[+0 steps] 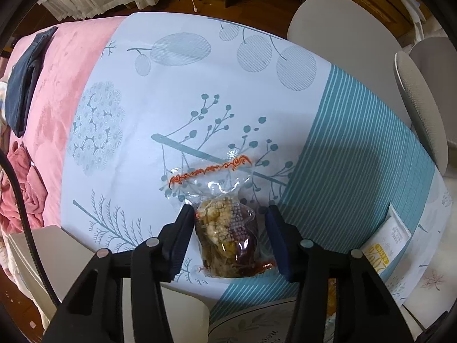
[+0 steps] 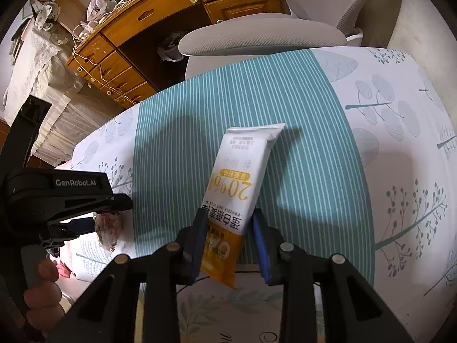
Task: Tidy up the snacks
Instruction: 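Grasp the orange oat bar with right tool while left tool grasps the clear nut bag, then carry the oat bar and nut bag over the white tray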
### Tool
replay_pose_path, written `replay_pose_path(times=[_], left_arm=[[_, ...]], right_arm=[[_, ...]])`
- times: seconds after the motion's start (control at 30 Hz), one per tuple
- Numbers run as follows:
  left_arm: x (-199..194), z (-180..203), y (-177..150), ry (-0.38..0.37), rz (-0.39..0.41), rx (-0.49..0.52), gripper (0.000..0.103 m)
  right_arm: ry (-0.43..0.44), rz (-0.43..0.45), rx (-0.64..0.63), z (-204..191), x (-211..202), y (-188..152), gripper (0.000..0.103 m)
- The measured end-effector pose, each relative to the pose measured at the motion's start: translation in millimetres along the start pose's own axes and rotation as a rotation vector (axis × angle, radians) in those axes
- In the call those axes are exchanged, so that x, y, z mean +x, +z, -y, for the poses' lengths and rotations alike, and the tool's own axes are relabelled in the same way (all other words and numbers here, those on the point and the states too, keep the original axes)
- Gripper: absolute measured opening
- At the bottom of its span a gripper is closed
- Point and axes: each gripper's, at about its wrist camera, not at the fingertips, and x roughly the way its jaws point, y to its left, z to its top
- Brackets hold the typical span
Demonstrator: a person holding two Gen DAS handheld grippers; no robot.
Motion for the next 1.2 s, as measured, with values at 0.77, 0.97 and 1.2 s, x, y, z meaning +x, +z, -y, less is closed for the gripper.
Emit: replay_pose_path(times=[0.77,0.97,1.2], left_arm=[[-23.7,-19.7,-20.0,-0.099,0.051,0.017,0.038],[-47.8,-16.8,-35.4,-0.133,0.078,0.05,0.038],[-83.3,-13.7,-61.5,-0.18,0.12,0.088,0.038]], right_arm=[[0.051,-0.135,0.026,19.3,-17.7,-37.4,0.018],[0.042,-0.162,0.036,24.2,-29.9,-55.4,0.017],[0.024,-0.156,0.051,28.5,-50.3,-75.1,0.017]])
